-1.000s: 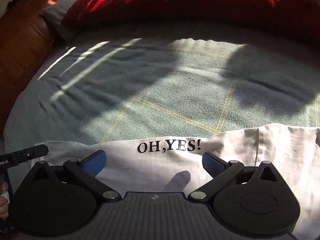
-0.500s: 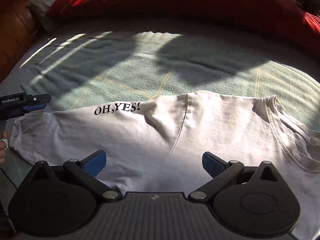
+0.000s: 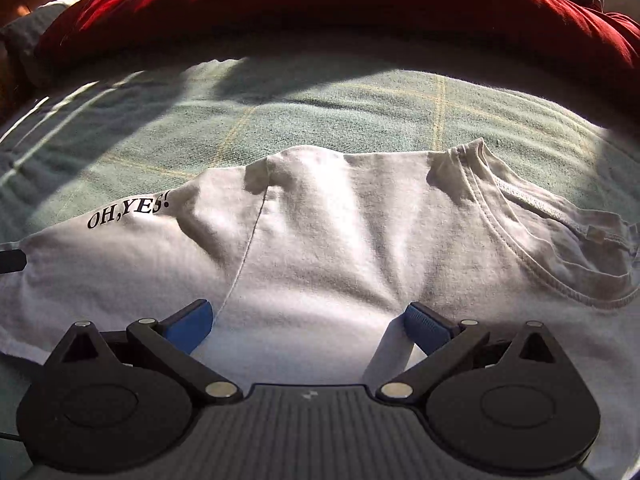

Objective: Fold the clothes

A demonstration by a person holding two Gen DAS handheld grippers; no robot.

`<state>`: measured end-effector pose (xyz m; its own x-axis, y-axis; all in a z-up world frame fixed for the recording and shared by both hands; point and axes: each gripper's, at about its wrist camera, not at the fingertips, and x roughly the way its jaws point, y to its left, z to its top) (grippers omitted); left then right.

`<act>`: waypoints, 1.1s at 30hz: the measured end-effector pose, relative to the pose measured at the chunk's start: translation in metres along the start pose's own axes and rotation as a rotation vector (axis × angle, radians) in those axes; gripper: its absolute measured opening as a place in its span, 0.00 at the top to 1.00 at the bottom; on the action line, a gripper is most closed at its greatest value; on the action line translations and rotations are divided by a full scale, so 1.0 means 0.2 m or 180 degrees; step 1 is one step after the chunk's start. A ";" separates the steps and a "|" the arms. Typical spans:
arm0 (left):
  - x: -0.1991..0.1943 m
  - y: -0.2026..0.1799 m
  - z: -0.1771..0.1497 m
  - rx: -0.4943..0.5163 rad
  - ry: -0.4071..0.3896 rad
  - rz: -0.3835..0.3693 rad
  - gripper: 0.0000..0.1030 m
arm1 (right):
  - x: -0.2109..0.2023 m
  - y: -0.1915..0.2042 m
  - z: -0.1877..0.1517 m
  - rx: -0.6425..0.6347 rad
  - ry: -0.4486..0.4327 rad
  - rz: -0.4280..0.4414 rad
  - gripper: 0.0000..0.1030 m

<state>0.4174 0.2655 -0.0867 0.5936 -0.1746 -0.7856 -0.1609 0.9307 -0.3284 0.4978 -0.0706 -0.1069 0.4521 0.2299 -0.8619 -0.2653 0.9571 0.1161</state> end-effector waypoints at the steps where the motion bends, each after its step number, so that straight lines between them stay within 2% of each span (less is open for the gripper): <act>1: 0.00 0.00 0.00 -0.0018 -0.0003 0.0009 0.27 | 0.00 0.00 0.01 0.0005 0.0005 -0.0022 0.00; 5: -0.02 -0.05 0.02 0.0038 -0.0008 0.0023 0.28 | 0.00 -0.02 0.11 -0.0100 -0.0052 -0.0142 0.00; 9: -0.03 -0.14 0.04 0.0193 -0.0012 -0.0017 0.28 | -0.13 -0.13 0.20 -0.0009 -0.0285 -0.0150 0.00; 15: -0.02 -0.31 0.03 0.0485 -0.0030 -0.0074 0.28 | -0.34 -0.47 0.07 0.0370 -0.0285 -0.0603 0.00; 17: -0.02 -0.37 0.02 0.0560 -0.0019 -0.0093 0.28 | -0.37 -0.58 0.01 0.0509 -0.0211 -0.0745 0.00; 20: 0.00 -0.45 0.00 0.0647 0.0011 -0.0095 0.28 | -0.34 -0.71 -0.09 0.0741 -0.0113 -0.0812 0.00; 23: 0.00 -0.52 -0.02 0.0675 0.0037 -0.0104 0.28 | -0.26 -0.79 -0.12 0.0903 -0.0167 -0.0742 0.00; 28: -0.02 -0.65 -0.05 0.0742 0.0018 -0.0097 0.28 | -0.21 -0.88 0.05 0.0898 -0.0387 -0.0616 0.00; 31: -0.03 -0.75 -0.06 0.0764 -0.0011 -0.0141 0.28 | -0.27 -0.90 0.11 0.0863 -0.0469 -0.0438 0.00; 33: -0.04 -0.82 -0.07 0.0750 -0.0027 -0.0233 0.28 | -0.36 -0.91 0.09 0.0764 -0.0487 -0.0365 0.00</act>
<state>0.4278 0.1096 -0.0333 0.6037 -0.2426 -0.7594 0.0705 0.9651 -0.2522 0.5277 -0.2579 -0.0565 0.5954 0.1243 -0.7938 -0.0046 0.9885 0.1513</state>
